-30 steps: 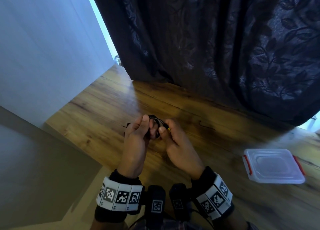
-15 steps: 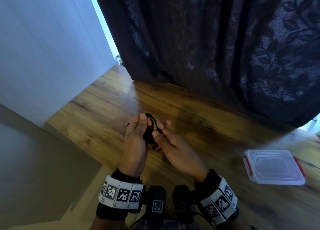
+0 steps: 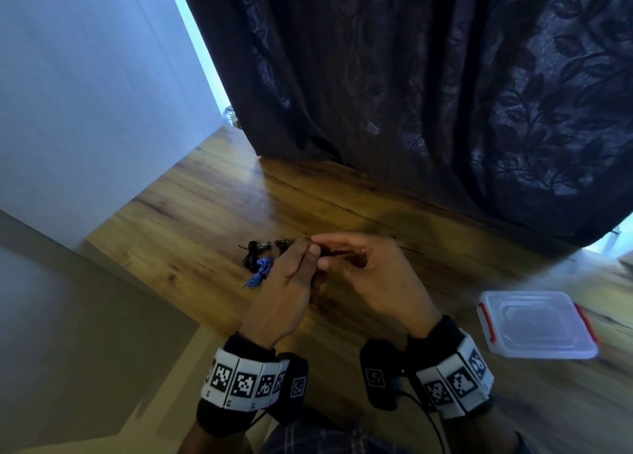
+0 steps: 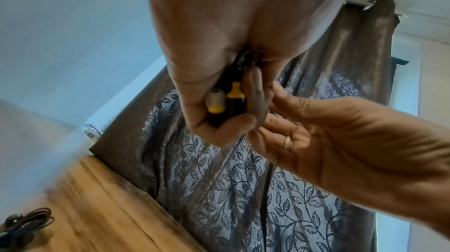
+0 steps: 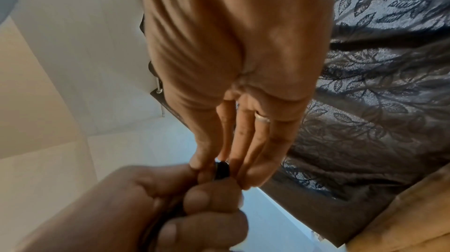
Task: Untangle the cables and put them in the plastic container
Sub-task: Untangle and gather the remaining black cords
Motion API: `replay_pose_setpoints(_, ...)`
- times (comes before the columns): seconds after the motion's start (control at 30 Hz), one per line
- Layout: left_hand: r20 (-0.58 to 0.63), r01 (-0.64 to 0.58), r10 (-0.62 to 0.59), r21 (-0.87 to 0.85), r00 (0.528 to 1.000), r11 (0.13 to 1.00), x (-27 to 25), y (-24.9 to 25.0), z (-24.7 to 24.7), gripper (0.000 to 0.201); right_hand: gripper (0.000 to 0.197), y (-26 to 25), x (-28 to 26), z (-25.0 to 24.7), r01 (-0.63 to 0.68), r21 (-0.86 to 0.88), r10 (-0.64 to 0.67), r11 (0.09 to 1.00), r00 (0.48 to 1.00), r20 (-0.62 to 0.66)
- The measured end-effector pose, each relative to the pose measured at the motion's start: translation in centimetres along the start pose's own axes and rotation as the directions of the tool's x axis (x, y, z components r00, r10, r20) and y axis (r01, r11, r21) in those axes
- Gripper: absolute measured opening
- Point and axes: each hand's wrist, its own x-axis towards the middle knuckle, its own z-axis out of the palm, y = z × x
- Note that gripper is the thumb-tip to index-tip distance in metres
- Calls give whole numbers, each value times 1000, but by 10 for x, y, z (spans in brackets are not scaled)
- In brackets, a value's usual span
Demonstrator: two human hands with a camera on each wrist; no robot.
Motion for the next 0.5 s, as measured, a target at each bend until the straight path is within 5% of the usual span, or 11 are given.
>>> replay_pose_setpoints(0.3, 16, 67, -66, -17, 998, 998, 1, -9, -11, 53, 21, 1, 5, 11, 17, -60, -20, 998, 999, -43)
replay_pose_setpoints(0.5, -26, 59, -59, 3, 998, 998, 1, -16, -8, 45, 17, 10, 7, 8, 27, -67, -30, 997, 998, -54)
